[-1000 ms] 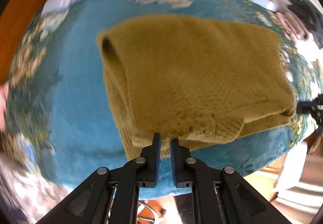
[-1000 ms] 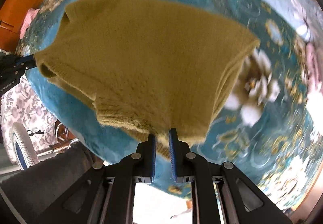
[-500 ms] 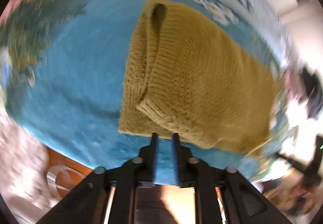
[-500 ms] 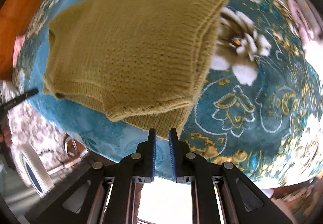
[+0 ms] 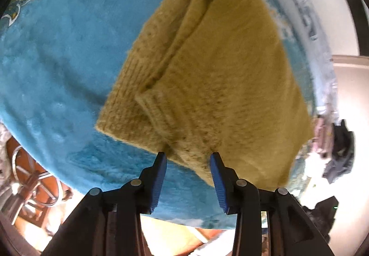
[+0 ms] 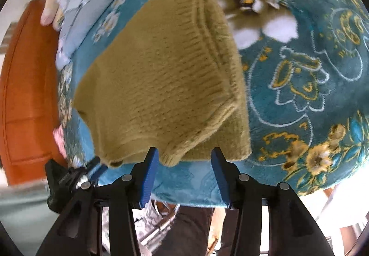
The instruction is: Fold clothes
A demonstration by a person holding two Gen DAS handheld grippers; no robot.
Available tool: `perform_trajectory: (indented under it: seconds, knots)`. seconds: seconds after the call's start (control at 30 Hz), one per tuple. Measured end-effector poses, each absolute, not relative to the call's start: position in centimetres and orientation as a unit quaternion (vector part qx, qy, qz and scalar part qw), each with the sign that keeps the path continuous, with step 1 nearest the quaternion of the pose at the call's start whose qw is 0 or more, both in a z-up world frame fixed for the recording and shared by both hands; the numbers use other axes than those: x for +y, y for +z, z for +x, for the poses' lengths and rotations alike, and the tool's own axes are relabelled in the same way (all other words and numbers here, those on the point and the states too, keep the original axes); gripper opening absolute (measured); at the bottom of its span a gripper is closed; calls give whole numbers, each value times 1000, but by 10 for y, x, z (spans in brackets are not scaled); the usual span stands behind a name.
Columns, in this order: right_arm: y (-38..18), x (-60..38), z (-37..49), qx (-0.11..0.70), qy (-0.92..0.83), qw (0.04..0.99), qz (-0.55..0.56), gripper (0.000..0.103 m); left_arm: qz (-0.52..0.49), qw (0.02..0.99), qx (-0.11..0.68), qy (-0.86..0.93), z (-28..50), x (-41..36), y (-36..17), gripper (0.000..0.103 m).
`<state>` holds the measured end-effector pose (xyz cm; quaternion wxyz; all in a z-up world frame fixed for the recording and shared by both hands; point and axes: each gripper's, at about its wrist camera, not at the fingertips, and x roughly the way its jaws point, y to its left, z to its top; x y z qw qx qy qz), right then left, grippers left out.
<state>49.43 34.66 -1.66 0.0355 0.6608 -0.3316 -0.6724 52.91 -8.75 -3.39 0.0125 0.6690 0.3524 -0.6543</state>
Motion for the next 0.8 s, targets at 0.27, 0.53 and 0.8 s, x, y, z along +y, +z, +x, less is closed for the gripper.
perform_trajectory:
  seconds: [0.27,0.53,0.8]
  knots:
    - [-34,393,492,-394,-674,-17,625,63,671,33,298,-678,534,-82,-22,43]
    - [-49,399,482,-391,-684,14,616,100,653,-42,289,-698,518,-38,3,51]
    - [-70,403,472,-430,-673,75,597,100,667,-118,246,-693,484,27,-3,54]
